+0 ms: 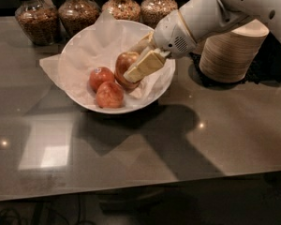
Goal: Pick apple from white bowl
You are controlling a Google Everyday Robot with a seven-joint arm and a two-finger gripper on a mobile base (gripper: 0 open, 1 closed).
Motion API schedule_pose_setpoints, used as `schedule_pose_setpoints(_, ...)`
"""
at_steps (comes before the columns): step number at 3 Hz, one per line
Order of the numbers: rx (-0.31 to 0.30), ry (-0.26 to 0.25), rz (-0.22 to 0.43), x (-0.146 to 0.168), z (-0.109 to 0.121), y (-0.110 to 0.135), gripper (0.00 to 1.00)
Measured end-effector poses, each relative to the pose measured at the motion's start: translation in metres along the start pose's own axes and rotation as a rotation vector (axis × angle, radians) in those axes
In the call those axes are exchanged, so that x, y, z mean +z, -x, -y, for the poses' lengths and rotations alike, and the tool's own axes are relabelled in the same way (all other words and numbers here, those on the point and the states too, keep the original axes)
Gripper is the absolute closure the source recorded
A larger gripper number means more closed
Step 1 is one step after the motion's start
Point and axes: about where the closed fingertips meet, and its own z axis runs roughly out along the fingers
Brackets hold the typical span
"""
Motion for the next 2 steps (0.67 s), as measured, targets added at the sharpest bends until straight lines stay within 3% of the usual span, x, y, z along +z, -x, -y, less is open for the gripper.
schedule_pose_setpoints(1,-0.037,0.017,0.086,-0.02,-0.006,0.023,1.0)
schedule_pose_setpoints(2,-0.114,0.047,0.121,-0.031,-0.025,0.047,1.0)
